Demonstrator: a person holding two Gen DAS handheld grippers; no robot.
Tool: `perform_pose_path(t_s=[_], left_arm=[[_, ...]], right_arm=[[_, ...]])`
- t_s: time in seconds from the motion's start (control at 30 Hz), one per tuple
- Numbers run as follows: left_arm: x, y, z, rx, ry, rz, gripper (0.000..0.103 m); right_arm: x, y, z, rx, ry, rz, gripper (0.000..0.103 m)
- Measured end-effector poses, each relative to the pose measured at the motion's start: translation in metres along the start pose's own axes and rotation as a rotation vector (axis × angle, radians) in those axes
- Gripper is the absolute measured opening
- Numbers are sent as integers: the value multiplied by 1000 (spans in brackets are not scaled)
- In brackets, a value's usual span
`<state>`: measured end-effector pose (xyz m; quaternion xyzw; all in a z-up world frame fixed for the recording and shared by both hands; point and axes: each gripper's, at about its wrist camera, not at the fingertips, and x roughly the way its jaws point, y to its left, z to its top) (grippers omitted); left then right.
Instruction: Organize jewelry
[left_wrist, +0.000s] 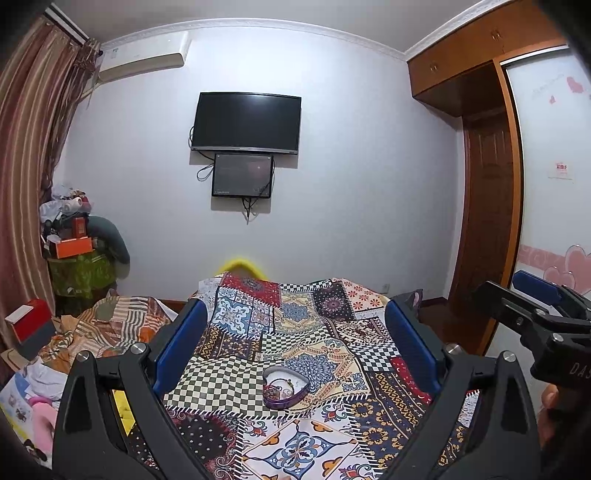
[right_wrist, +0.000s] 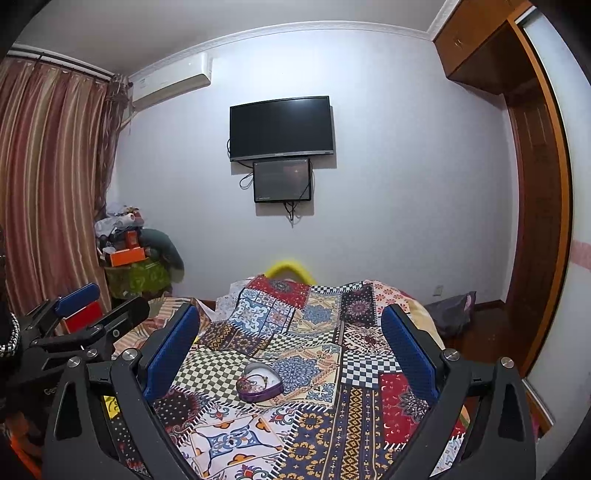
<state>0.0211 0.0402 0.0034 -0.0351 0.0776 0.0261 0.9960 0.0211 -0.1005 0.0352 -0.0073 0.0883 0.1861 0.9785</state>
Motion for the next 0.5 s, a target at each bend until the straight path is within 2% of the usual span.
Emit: perform_pose_path(t_s=[0.5], left_arm=[[8, 2, -5, -5, 13, -9, 98]], right_arm=[[5, -2, 1, 4, 14, -4, 98]])
